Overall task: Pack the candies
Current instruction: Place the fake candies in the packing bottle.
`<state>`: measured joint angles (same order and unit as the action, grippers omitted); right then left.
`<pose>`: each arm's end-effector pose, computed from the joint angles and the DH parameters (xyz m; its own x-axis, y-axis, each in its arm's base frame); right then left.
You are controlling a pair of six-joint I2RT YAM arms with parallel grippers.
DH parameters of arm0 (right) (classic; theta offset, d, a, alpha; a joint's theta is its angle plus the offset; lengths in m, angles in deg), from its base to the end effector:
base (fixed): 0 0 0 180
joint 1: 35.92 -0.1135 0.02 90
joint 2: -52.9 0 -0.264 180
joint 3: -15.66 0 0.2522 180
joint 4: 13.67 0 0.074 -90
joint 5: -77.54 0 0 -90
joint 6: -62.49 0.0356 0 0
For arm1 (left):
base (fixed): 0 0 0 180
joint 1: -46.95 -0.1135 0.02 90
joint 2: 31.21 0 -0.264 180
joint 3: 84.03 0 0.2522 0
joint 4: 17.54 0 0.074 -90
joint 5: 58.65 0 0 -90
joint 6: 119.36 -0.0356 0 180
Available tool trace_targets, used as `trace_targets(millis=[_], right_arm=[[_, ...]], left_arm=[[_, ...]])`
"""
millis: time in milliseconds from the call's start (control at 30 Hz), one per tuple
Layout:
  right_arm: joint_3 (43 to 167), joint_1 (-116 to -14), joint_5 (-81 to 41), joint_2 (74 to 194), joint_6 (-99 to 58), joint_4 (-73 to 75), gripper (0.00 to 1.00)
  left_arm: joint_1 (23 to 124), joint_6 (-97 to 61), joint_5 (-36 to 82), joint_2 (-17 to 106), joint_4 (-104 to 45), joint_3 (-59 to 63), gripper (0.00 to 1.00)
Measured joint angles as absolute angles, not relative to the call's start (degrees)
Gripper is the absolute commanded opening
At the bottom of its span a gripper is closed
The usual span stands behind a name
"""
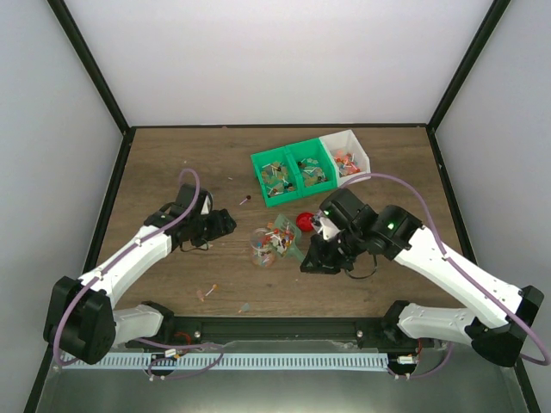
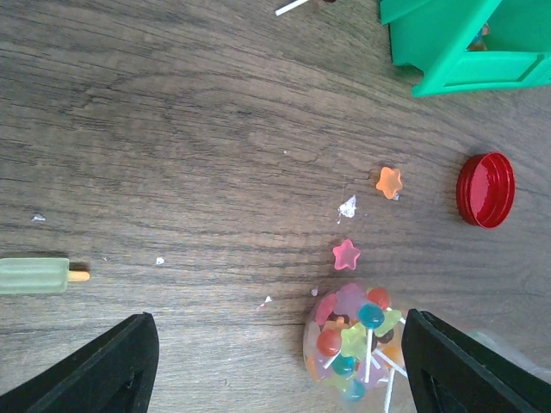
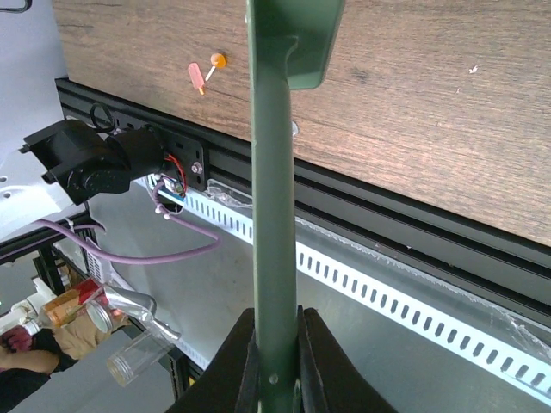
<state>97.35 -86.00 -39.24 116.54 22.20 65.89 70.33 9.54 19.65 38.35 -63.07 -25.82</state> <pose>0.1116 0.1583 0.3352 -0.9922 -0.1246 -0.0064 -0.1017 0.7780 0.6199 0.2124 -0.0997 0.2201 -0.9062 -0.2782 -0.3186 -0.1012 0.8740 -0.4753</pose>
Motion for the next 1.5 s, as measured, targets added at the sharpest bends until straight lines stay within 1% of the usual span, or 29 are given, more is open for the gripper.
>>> trace_targets(millis=[967,1500], right_arm=[[101.7,-84.3,-39.6,121.1,18.5,67.4,0.01],[99.3,-84.4,-41.3,120.4,17.7,66.0,0.01]], left_arm=[[70.3,9.4,19.6,38.5,-63.1,-25.8,0.79],[70.3,9.5,19.6,39.1,-63.1,-25.8,0.79]])
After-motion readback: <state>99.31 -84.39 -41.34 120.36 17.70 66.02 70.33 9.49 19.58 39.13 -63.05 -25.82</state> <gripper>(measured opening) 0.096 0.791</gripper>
